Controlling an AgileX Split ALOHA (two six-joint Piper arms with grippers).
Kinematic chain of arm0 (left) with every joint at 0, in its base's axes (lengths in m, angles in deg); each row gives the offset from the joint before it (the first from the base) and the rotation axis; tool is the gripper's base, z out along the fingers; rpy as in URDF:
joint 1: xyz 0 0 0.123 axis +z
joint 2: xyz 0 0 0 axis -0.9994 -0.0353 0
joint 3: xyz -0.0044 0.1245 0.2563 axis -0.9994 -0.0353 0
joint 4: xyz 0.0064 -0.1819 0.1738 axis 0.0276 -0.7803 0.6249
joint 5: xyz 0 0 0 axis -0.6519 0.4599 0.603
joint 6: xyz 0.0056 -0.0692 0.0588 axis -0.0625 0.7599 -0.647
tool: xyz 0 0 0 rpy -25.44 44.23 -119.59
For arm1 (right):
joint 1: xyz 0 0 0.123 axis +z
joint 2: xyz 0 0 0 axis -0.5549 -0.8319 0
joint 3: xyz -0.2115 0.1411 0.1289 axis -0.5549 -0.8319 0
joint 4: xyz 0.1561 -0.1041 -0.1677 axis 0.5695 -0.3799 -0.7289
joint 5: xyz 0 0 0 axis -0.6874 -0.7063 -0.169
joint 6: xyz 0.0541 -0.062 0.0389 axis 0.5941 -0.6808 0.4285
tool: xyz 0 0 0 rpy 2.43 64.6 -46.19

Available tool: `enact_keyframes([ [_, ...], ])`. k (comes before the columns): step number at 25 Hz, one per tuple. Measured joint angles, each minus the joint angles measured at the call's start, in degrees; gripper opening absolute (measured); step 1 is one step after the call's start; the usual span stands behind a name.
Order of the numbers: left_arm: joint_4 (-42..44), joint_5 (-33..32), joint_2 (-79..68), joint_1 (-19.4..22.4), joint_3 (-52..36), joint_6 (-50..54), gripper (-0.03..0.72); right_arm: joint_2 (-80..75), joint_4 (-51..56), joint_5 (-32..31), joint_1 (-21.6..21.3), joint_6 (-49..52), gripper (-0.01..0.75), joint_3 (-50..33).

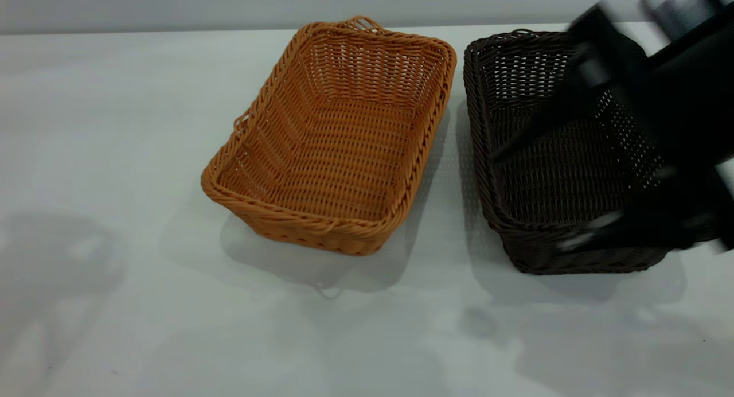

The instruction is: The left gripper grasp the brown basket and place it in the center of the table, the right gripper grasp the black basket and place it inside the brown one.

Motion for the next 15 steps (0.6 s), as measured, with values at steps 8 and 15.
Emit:
enact_keyframes([
  [8, -1.06, 0.26, -1.98, 0.00, 0.00, -0.41, 0.535, -12.72, 17.46, 13.09, 4.79, -0.01, 0.586, 2.48],
  [15, -3.51, 0.90, -6.10, 0.00, 0.30, -0.51, 0.535, -13.22, 18.10, 25.43, 4.79, 7.46, 0.577, 2.79],
])
